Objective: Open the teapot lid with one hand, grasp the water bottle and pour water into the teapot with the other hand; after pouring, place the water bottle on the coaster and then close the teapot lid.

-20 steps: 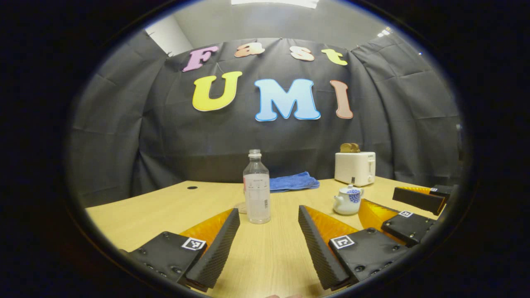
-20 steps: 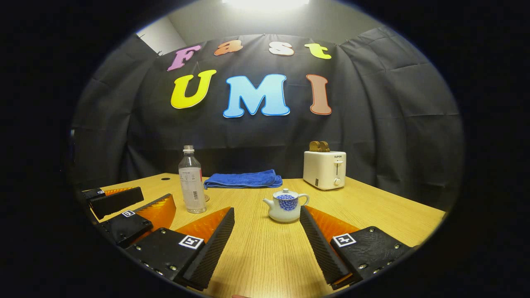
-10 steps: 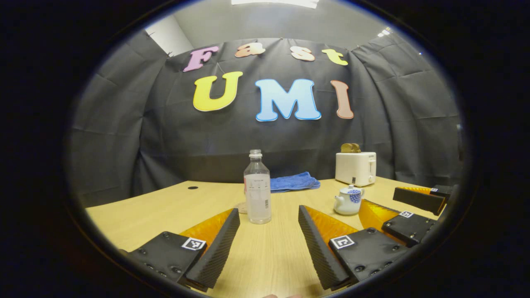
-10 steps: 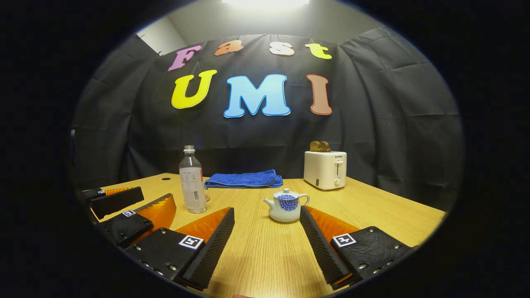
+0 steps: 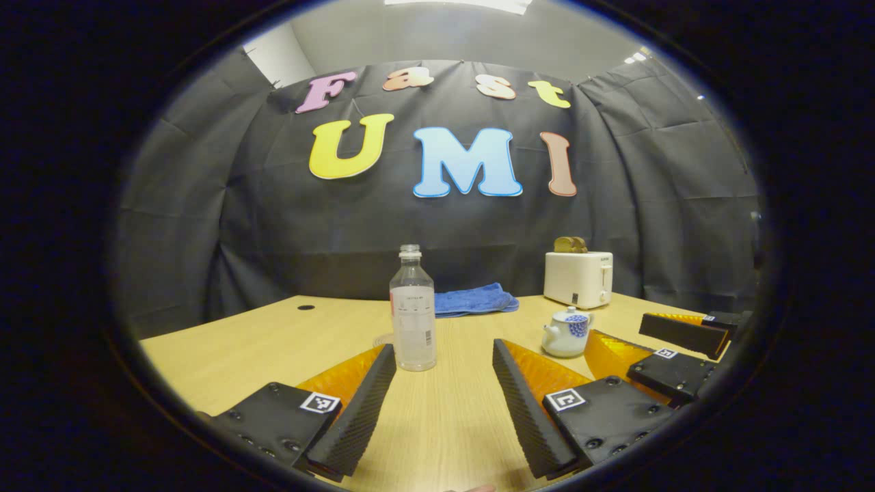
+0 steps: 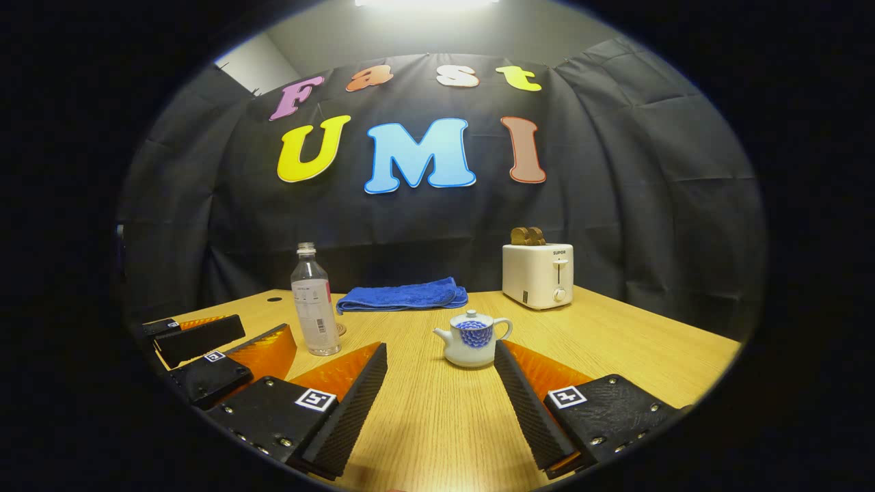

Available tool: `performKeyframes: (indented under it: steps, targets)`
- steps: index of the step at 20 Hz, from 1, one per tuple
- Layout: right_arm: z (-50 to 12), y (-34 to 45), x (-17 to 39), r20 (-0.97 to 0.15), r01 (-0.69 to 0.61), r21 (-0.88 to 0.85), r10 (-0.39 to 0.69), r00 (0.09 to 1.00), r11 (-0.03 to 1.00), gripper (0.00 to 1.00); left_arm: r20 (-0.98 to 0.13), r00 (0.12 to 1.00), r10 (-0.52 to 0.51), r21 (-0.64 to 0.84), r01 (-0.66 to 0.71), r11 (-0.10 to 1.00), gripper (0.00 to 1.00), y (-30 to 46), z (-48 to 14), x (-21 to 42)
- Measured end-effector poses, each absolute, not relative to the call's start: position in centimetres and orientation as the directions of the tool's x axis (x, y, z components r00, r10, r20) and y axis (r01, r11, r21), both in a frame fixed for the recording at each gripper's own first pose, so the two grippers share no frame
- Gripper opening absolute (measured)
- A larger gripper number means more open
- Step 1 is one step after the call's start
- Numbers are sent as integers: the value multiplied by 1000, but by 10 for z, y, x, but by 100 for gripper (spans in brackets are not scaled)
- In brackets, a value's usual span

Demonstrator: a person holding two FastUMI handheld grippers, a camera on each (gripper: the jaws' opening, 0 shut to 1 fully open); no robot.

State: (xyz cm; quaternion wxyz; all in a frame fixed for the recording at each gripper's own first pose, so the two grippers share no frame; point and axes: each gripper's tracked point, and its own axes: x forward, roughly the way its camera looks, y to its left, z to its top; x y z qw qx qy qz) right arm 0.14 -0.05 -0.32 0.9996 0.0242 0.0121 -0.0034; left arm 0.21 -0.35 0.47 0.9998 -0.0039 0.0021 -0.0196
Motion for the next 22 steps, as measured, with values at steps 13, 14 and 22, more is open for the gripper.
performKeyframes:
  steps: [13,14,22]
  targets:
    - [13,-25,51,-91,68,20,-66,994,997,96,10,999,-31,-11,31,999,99,11,35,109]
    - [13,-24,55,-97,63,18,-61,993,998,96,8,999,-32,-2,32,999,99,10,34,115]
    - [3,-21,90,-157,61,15,-57,986,998,84,-4,999,-34,13,34,999,99,13,29,145]
